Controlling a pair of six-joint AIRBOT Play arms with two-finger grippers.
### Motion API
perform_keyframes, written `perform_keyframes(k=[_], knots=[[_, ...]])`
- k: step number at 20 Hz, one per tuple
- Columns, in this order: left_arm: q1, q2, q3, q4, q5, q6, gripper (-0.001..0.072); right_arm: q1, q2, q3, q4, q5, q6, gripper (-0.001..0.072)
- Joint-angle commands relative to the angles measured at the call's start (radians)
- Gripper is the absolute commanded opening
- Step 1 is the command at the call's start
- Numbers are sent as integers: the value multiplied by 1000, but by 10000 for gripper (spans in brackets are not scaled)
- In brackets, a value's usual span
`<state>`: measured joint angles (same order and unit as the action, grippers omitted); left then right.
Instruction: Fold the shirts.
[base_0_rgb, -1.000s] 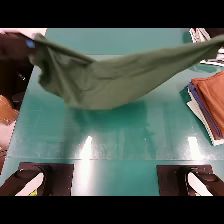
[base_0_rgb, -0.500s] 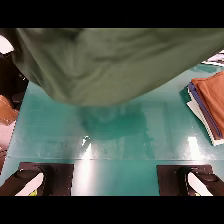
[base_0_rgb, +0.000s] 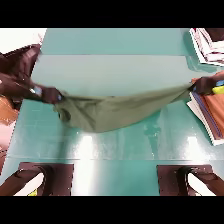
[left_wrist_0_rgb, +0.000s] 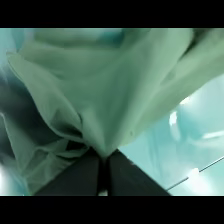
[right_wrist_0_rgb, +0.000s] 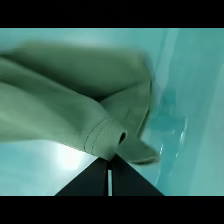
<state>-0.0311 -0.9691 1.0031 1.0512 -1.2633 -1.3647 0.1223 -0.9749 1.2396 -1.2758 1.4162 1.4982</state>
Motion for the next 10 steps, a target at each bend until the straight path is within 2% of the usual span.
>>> perform_keyframes(k=[1,2,6,8,10], knots=[[1,-1,-195,19,111,34,443,21,-3,-126,2,-46,2,15],[1,0,-179,19,106,32,708,20,-2,-125,1,-45,3,14],[1,0,-50,18,32,30,713,16,27,-125,0,-76,3,14],[1,-1,-48,37,59,30,713,16,40,-125,1,-92,3,14],[1,-1,-69,107,139,25,713,16,40,-125,1,-89,3,15]])
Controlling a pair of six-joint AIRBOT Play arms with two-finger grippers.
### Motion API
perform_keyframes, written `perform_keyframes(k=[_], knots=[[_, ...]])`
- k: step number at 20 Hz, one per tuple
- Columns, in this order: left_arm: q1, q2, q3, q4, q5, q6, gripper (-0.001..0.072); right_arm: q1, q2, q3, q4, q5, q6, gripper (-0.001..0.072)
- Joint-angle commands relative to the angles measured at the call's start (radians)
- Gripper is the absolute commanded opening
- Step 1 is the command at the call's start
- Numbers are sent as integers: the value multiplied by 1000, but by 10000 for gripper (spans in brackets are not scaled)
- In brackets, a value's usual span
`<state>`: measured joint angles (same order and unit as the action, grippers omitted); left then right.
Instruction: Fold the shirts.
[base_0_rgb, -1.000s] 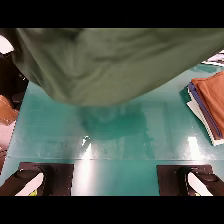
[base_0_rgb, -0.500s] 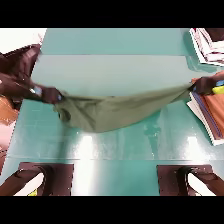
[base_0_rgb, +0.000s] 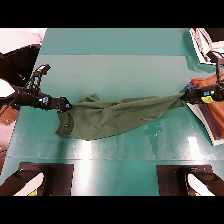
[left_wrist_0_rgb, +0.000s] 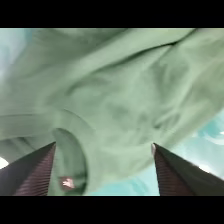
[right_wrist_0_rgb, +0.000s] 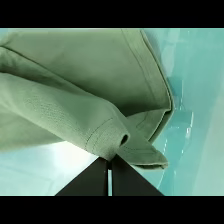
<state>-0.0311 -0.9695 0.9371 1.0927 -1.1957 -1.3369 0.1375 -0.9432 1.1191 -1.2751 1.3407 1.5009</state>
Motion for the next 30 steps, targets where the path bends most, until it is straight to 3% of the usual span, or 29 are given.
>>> perform_keyframes(k=[1,4,12,13,14,16,17,18,23,30], knots=[[1,-3,-11,113,126,-28,713,0,2,-5,0,-10,1,15],[1,-64,-11,153,183,-50,713,0,-25,-5,29,-3,2,15],[1,-225,-11,58,187,10,711,0,-62,-5,53,-18,1,15],[1,-225,-11,58,190,11,599,0,-62,-5,53,-21,2,15],[1,-225,-11,58,189,10,421,0,-63,-5,53,-25,2,15],[1,-224,-9,58,193,10,230,0,-62,-5,53,-29,2,15],[1,-221,-2,58,190,10,101,0,-62,-5,53,-29,2,15],[1,-215,13,65,188,8,26,0,-61,-5,53,-29,2,15],[1,-81,252,117,152,-25,25,0,42,35,49,-124,1,15],[1,178,774,122,129,-26,25,0,143,493,35,-130,-2,14]])
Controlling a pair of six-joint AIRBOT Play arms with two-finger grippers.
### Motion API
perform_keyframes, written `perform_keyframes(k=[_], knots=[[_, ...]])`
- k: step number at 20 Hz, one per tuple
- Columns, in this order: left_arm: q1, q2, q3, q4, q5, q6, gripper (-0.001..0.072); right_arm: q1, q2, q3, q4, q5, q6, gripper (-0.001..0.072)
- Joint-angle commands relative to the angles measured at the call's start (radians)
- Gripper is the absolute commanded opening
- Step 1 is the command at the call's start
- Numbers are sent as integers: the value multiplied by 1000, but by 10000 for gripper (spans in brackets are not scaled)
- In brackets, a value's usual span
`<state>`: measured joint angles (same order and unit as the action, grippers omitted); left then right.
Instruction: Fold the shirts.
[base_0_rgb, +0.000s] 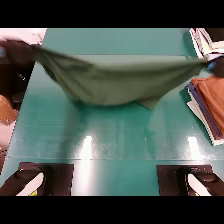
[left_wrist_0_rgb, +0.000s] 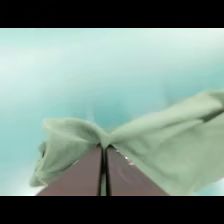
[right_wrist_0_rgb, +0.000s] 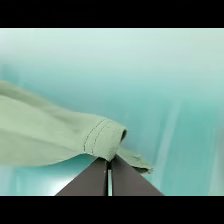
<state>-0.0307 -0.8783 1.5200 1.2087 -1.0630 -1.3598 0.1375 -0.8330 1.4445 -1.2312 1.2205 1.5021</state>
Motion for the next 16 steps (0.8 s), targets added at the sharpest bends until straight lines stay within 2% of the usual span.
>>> perform_keyframes(k=[1,4,7,12,16], knots=[[0,109,257,6,-2,-4,25,0,42,224,-33,-6,-3,14],[0,121,431,5,4,-43,24,0,71,356,-143,31,0,14],[0,118,533,3,34,-58,24,0,57,480,-234,138,2,14],[0,62,483,-7,-23,-57,24,0,-111,626,-283,375,2,15],[0,-84,320,-28,-201,-57,25,0,-268,486,-283,416,2,14]])
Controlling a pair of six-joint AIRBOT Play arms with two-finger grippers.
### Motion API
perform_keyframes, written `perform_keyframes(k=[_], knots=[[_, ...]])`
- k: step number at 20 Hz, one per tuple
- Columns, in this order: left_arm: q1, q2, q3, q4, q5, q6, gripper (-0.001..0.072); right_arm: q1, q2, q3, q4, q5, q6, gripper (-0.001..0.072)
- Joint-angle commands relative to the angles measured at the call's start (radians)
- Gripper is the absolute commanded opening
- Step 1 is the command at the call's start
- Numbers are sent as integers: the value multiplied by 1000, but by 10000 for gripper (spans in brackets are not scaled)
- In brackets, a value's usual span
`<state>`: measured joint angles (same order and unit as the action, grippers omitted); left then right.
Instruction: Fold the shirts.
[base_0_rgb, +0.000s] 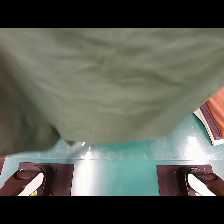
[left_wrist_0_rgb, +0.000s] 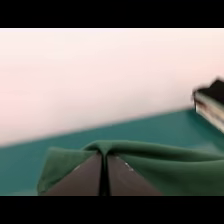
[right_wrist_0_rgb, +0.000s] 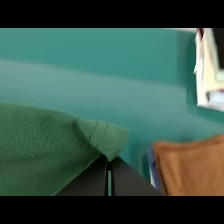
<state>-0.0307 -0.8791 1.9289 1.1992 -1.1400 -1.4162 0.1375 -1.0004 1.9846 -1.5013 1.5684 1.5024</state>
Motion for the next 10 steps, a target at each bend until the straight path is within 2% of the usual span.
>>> perform_keyframes(k=[1,4,8,10], knots=[[0,-132,-151,-31,-167,0,25,0,-151,-97,-14,70,1,14],[0,-267,-367,-47,-166,3,25,0,-310,-214,-13,47,0,14],[1,-497,-522,-39,23,109,26,0,-524,-277,-9,-66,-12,16],[6,-586,-511,-26,92,108,26,0,-598,-276,-8,-121,-11,16]])
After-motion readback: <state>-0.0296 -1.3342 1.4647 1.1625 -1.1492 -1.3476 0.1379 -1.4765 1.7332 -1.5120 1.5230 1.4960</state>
